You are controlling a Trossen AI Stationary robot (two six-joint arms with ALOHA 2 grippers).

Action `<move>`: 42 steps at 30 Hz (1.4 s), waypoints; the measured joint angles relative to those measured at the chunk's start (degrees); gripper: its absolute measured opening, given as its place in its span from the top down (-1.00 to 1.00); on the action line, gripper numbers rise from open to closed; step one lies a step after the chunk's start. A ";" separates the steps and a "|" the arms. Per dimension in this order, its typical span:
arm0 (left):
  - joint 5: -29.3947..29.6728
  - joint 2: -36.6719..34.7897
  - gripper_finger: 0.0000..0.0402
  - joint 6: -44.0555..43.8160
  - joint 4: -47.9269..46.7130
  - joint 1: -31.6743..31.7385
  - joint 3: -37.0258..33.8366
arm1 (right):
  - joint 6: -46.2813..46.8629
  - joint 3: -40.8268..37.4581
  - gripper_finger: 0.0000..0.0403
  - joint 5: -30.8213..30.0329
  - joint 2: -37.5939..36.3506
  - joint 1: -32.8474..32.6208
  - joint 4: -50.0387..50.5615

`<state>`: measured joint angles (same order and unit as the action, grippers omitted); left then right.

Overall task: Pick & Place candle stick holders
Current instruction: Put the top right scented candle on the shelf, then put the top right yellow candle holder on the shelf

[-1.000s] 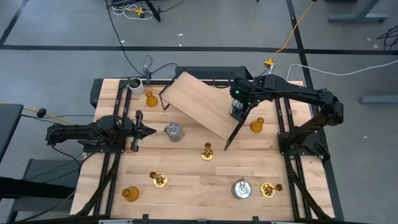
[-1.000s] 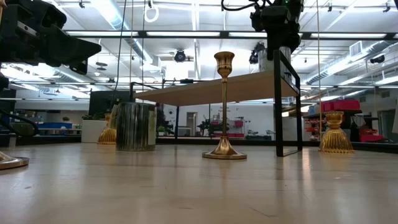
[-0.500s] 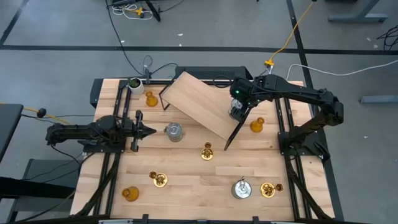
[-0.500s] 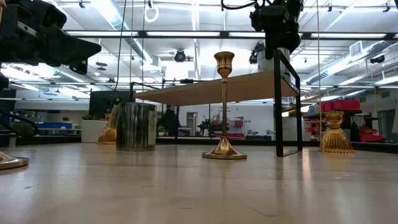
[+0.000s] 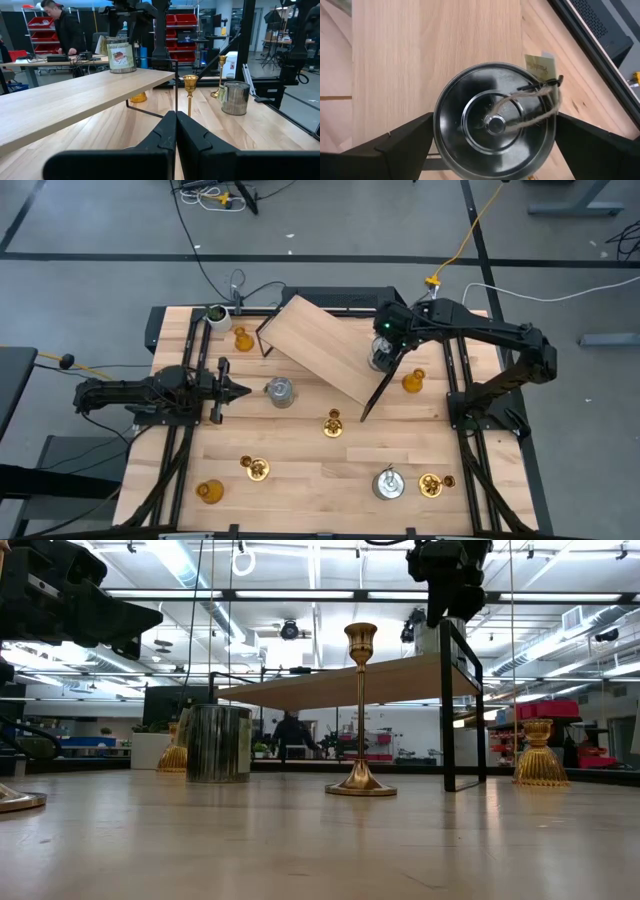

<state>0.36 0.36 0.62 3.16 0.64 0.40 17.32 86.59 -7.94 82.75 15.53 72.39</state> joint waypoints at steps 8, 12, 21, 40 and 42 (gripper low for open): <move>0.00 0.00 0.94 0.00 0.00 -0.01 -0.01 | 0.00 0.00 -0.98 1.37 -3.10 0.00 0.13; 0.00 0.00 0.94 0.00 -0.02 -0.01 0.00 | 0.00 0.00 -0.98 1.43 -5.59 0.00 0.74; 0.01 0.00 0.94 0.00 0.00 0.00 -0.02 | -0.03 0.00 -0.98 1.37 -11.23 0.00 4.35; 0.02 0.00 0.94 0.00 0.00 0.00 -0.01 | 0.01 -0.50 -0.98 1.33 -16.00 0.00 12.46; 0.02 0.00 0.94 0.00 0.00 -0.01 0.00 | 0.00 -2.52 -0.98 1.33 -16.88 0.00 12.39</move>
<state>0.38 0.36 0.62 3.16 0.62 0.40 17.32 84.06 -6.61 65.87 15.53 84.79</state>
